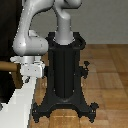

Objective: Open the door by pressing down and pulling on the handle.

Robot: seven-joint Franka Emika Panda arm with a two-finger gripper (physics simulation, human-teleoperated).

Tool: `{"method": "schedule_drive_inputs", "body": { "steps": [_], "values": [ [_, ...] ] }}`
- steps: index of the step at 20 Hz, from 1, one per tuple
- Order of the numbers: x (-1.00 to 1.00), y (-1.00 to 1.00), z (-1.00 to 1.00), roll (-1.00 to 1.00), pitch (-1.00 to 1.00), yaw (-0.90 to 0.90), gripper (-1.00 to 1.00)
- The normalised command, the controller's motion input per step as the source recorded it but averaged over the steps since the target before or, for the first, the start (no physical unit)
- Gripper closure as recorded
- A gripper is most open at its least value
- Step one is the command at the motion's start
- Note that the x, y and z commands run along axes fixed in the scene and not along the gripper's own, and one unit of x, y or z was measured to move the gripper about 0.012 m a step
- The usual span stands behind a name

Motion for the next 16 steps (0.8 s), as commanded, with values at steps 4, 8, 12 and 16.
{"method": "schedule_drive_inputs", "body": {
  "steps": [4, 8, 12, 16],
  "values": [
    [0.00, 1.00, 0.00, 0.00, 0.00, 0.00, 1.00],
    [0.00, 1.00, 0.00, 0.00, 0.00, 0.00, 1.00],
    [0.00, 1.00, 0.00, 0.00, 0.00, 0.00, 1.00],
    [0.00, 1.00, 0.00, 0.00, 0.00, 0.00, 1.00]
  ]
}}
